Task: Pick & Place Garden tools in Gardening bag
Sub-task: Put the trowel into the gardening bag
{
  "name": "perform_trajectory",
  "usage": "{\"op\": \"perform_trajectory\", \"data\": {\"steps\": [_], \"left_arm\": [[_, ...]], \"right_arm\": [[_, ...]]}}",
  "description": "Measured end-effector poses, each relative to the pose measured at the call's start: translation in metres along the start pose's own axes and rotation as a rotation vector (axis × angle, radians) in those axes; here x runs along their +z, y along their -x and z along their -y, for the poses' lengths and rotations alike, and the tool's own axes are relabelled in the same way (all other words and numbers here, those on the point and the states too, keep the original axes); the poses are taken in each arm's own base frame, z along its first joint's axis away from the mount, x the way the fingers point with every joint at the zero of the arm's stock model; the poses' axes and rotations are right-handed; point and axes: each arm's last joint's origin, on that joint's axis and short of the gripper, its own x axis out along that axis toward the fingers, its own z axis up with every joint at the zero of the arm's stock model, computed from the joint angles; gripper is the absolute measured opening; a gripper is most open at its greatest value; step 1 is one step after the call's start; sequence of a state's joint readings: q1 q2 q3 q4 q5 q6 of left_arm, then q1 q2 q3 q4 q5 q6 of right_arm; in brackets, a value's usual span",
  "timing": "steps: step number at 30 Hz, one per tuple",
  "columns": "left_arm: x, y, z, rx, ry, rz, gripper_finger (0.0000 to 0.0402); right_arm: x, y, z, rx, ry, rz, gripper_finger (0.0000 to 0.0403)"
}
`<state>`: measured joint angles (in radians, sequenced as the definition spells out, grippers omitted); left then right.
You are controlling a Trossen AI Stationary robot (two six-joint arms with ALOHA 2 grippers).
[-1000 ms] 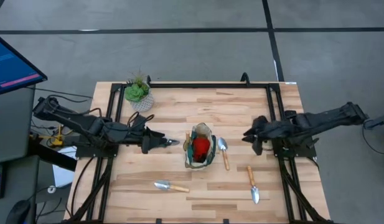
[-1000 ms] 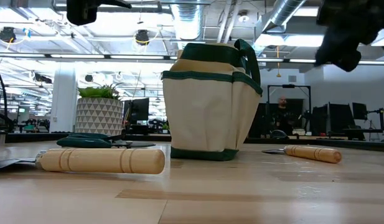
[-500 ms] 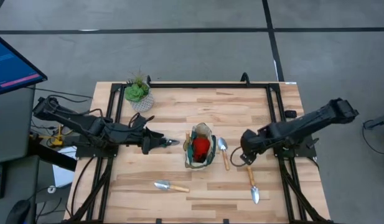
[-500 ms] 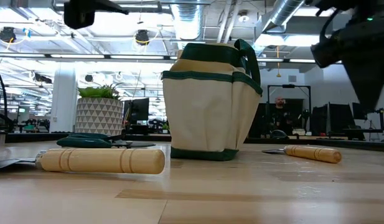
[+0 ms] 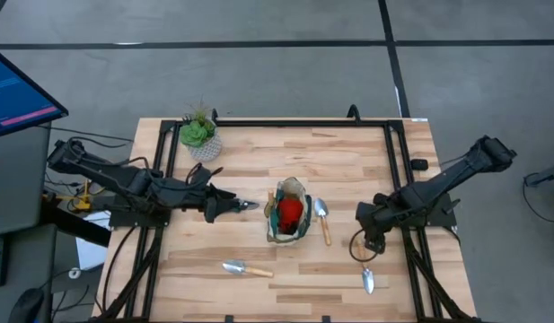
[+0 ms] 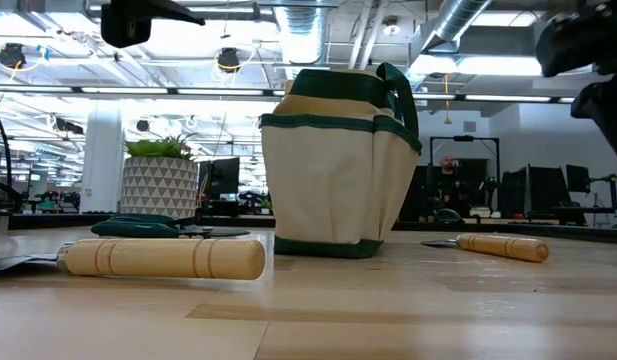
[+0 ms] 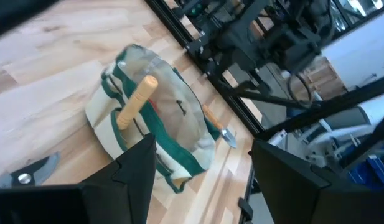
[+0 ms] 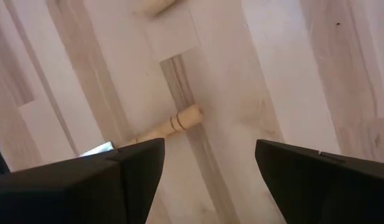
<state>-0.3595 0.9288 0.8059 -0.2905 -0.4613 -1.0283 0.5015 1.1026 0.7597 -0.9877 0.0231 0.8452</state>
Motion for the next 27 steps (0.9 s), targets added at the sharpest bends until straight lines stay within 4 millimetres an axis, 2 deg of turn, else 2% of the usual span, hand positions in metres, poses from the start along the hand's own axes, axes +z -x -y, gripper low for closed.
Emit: {"op": "perform_trajectory", "data": {"steps": [4,6,11,15,19,23,27], "left_arm": [[0.002,-0.006,-0.003,0.028,0.058,0.010,0.0219],[-0.001,-0.011,-0.003,0.008,0.049,-0.058,0.0219],[-0.029,-0.030,0.002,-0.092,-0.065,-0.378,0.0211],[-0.053,-0.051,0.007,-0.166,-0.195,-0.520,0.0201],[-0.071,-0.066,0.002,-0.190,-0.276,-0.646,0.0198],[-0.081,-0.073,-0.002,-0.222,-0.359,-0.736,0.0200],[-0.090,-0.069,-0.009,-0.186,-0.422,-0.824,0.0200]], "right_arm": [[-0.002,0.000,-0.002,0.007,0.011,0.003,0.0244],[-0.002,0.000,-0.002,0.007,0.006,0.003,0.0244],[-0.002,0.000,-0.002,0.008,0.004,0.003,0.0244],[-0.002,0.000,-0.003,0.033,-0.016,-0.022,0.0244],[-0.003,0.001,-0.004,0.060,-0.047,-0.053,0.0244],[-0.002,0.000,-0.005,0.077,-0.134,-0.045,0.0244],[0.006,0.001,-0.014,0.169,-0.202,0.019,0.0244]]}}
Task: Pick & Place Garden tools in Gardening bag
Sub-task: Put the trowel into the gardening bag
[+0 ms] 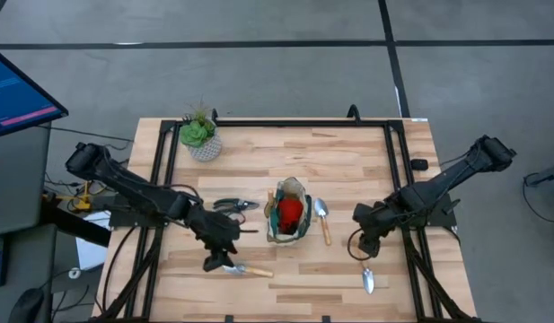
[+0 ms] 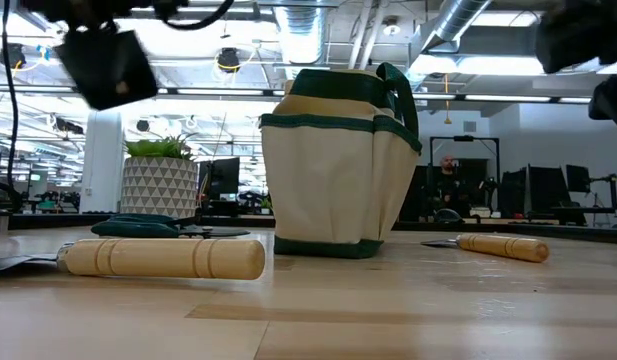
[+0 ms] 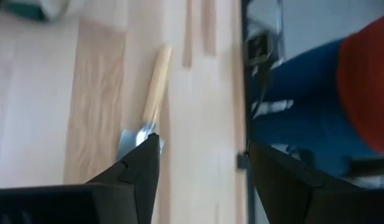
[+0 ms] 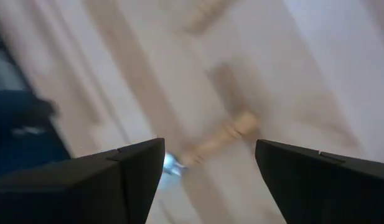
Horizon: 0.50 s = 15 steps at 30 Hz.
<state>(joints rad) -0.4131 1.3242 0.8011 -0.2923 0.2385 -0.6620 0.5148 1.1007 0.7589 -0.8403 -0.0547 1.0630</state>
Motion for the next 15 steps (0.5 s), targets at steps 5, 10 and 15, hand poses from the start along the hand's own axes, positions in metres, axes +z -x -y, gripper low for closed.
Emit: {"op": "perform_trajectory", "data": {"steps": [5,10,15], "left_arm": [[-0.020,0.002,-0.007,0.015,-0.007,-0.027,0.0198],[-0.045,0.009,-0.017,0.038,0.022,-0.027,0.0198],[-0.062,0.017,-0.028,0.063,0.055,0.020,0.0198]], "right_arm": [[0.017,-0.001,-0.017,0.167,0.043,0.117,0.0244],[0.040,-0.003,-0.036,0.203,0.108,0.181,0.0244],[0.064,-0.011,-0.060,0.172,0.224,0.185,0.0244]]}}
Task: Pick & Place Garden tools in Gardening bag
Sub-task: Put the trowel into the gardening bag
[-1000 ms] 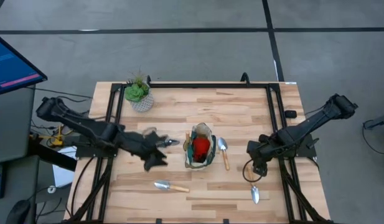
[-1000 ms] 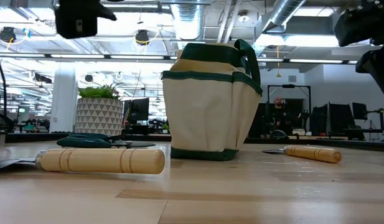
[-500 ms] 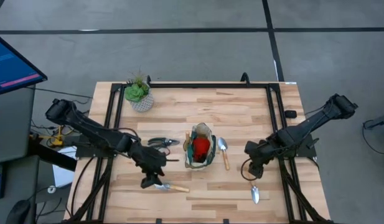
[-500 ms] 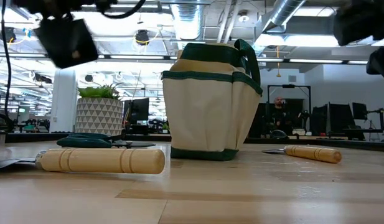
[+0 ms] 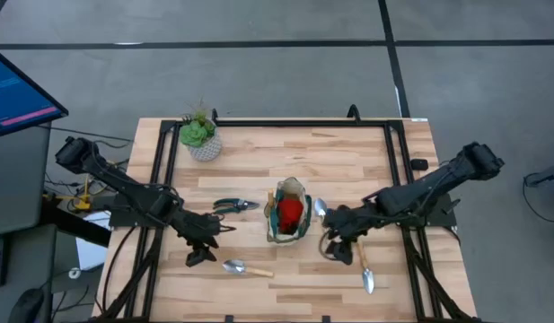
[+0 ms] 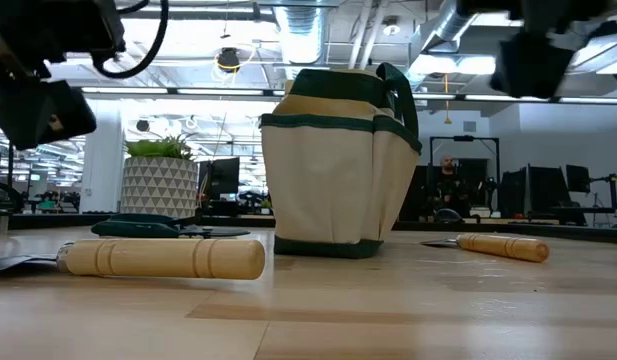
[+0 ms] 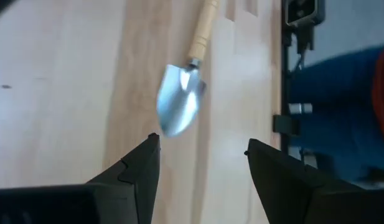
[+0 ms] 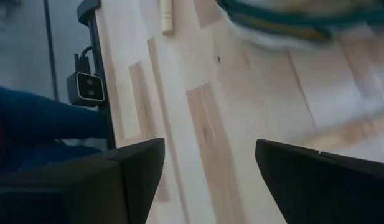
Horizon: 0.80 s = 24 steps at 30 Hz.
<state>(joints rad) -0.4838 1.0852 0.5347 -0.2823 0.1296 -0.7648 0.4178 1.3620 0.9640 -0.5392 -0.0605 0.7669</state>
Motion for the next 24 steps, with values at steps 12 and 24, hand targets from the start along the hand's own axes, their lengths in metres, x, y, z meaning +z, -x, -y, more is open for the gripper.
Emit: {"op": "perform_trajectory", "data": {"steps": [12,24], "left_arm": [[-0.009,0.017,-0.011,0.022,0.051,0.155,0.0198],[-0.007,0.019,-0.013,0.083,0.061,0.234,0.0198]], "right_arm": [[0.072,-0.056,-0.035,-0.034,0.346,0.006,0.0244],[0.091,-0.091,-0.087,0.059,0.409,0.000,0.0244]]}}
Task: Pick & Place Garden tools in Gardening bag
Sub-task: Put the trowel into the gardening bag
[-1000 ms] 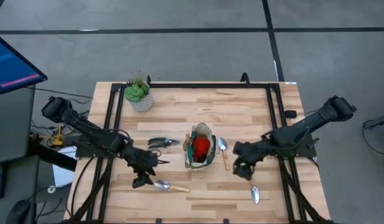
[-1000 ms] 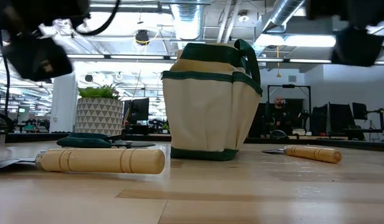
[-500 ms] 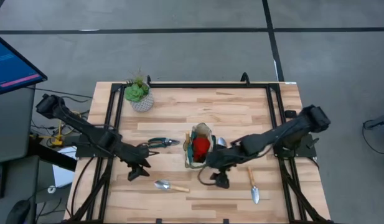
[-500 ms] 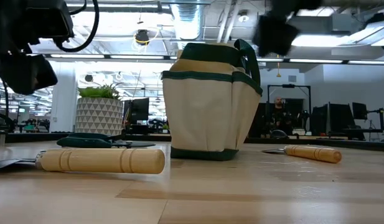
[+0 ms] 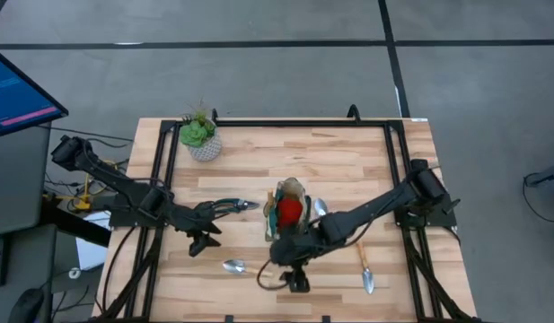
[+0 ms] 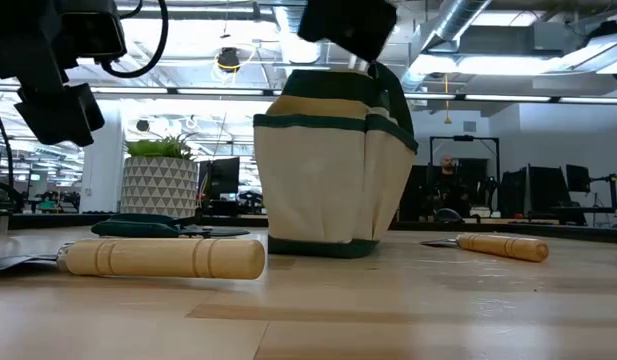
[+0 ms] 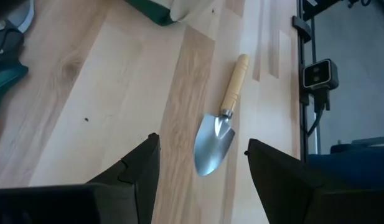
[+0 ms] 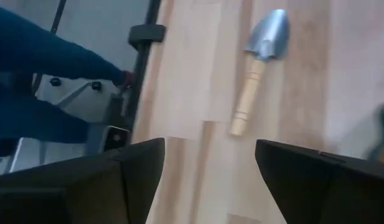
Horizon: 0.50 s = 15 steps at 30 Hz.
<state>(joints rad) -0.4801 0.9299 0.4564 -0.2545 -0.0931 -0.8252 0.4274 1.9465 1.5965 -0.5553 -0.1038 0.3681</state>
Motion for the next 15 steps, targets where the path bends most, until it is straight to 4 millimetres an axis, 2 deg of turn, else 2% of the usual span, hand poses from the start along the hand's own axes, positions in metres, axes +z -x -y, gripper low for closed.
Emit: {"op": "perform_trajectory", "data": {"steps": [3,5,12,15], "left_arm": [[0.000,0.001,0.000,-0.004,-0.040,0.000,0.0198],[0.001,0.001,0.000,-0.010,-0.084,0.005,0.0198],[0.000,0.001,0.000,-0.017,-0.162,-0.010,0.0198],[0.000,0.001,0.000,-0.016,-0.167,-0.013,0.0198]], "right_arm": [[0.012,-0.012,-0.010,-0.013,-0.011,0.048,0.0244],[0.017,-0.023,-0.010,-0.045,-0.031,0.050,0.0244],[0.033,-0.069,0.007,-0.105,-0.197,0.041,0.0244],[0.038,-0.081,0.011,-0.116,-0.244,0.019,0.0244]]}}
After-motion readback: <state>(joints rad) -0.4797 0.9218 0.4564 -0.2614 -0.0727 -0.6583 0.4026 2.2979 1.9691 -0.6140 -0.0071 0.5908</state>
